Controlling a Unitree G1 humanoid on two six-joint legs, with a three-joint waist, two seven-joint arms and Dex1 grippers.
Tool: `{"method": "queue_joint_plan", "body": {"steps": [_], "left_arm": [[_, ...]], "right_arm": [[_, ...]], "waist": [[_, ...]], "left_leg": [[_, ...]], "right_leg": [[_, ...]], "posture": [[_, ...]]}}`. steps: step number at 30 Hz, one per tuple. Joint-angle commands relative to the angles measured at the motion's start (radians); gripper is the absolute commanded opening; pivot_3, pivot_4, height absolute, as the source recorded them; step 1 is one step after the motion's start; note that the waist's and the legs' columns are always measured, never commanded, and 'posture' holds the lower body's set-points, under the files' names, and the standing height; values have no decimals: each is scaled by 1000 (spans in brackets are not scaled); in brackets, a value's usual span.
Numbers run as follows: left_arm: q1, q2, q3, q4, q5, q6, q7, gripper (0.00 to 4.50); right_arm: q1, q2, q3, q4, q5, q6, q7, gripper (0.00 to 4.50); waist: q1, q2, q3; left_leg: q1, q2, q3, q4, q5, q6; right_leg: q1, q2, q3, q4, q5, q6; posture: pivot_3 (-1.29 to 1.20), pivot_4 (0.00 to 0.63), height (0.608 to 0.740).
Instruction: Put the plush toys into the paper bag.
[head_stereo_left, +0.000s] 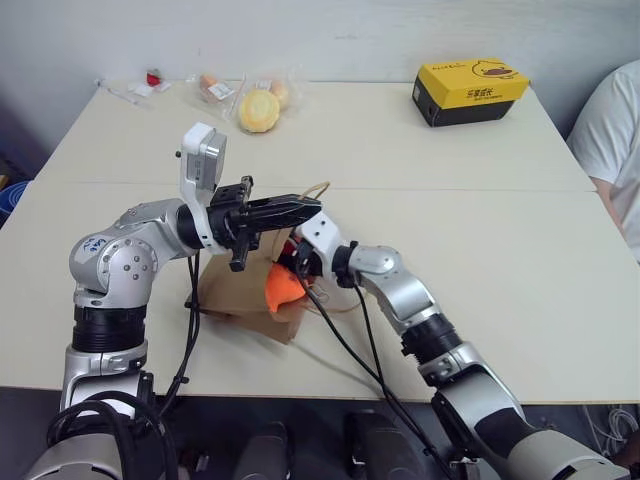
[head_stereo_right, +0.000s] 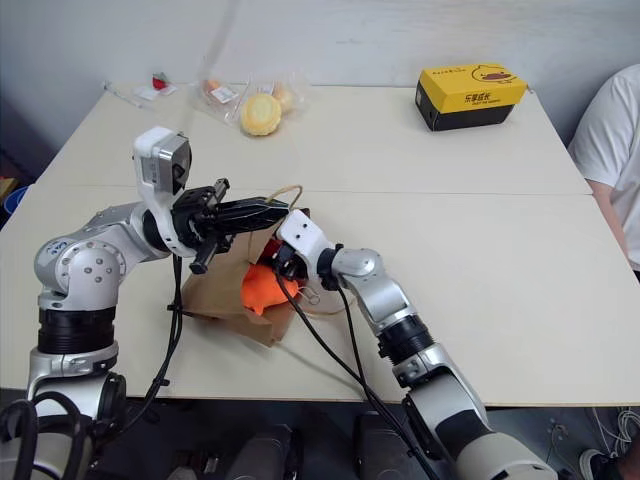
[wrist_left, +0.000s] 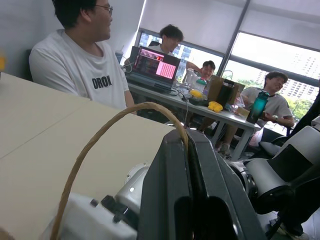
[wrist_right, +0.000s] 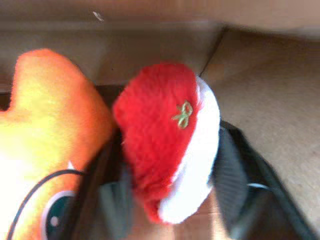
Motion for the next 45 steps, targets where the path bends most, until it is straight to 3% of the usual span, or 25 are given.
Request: {"method": "queue_joint_plan", "body": {"steps": [1,4,5,11,17,21,24,28,33,37,41,45], "left_arm": [[4,3,27,-40,-20,-19,10,0],[8,-12,39,-33,-25,-26,30,0],[7,-16,41,-29,-24,-28,34,0],[0,-25,35,-18,-17,-36,34,0],[5,-16,38,-30,-23,-31,33,0],[9,-14,35,-36,-28,-23,28,0],[4,-17,31,-31,-27,-22,27,0],[-4,-24,24,-24,-25,-21,27,0],[-17,-29,16,-24,-28,-11,35,0],[-24,-27,17,-25,-30,-2,38,0],[-27,-19,24,-30,-30,4,43,0],[-18,-16,31,-44,-37,7,52,0]], "right_arm": [[29,-41,-57,-175,115,174,65,3298],[58,-87,-104,-300,217,311,104,4369],[68,-99,-124,-333,259,350,121,4474],[156,-225,-183,-478,406,446,218,4474],[281,-362,-416,-635,620,683,146,4474],[316,-397,-637,-654,718,1197,-34,4474],[361,-365,-740,-614,880,1299,-147,4474],[432,-305,-742,-568,1034,1302,-399,4474],[386,-82,-777,-464,1227,1302,-765,4474],[363,4,-758,-408,1352,1294,-973,4474],[341,53,-675,-360,1524,1143,-1186,4474],[347,15,-598,-354,1648,1023,-1292,3573]], "waist": [[2,0,0],[2,0,0],[2,0,0],[4,0,0],[8,0,0],[10,0,0],[8,0,0],[4,0,0],[-4,-2,-1],[-4,-2,-1],[-8,-2,-1],[-12,-2,-1]], "left_leg": [[0,0,0,0,0,0],[0,0,0,0,0,0],[0,0,0,0,0,0],[0,0,0,-1,0,0],[0,0,0,-1,0,1],[0,0,-1,-1,-1,1],[0,0,-1,-2,-1,1],[1,0,0,-4,0,1],[4,0,1,-5,0,1],[5,0,1,-7,1,0],[5,0,1,-10,1,1],[5,1,1,-11,2,1]], "right_leg": [[0,0,0,0,0,0],[0,0,0,0,0,0],[0,0,0,0,0,0],[0,0,0,-1,0,0],[0,0,0,-1,0,0],[2,-1,0,-2,0,0],[1,-1,0,-4,0,0],[1,-1,0,-3,0,0],[3,-1,2,-3,0,0],[2,-1,2,-3,0,0],[2,-1,2,-2,0,0],[2,0,1,-2,0,0]], "posture": [[0,150,740],[0,150,740],[0,150,740],[0,150,740],[0,150,740],[0,150,740],[0,150,740],[0,150,740],[0,150,740],[0,150,740],[0,150,740],[0,150,740]]}}
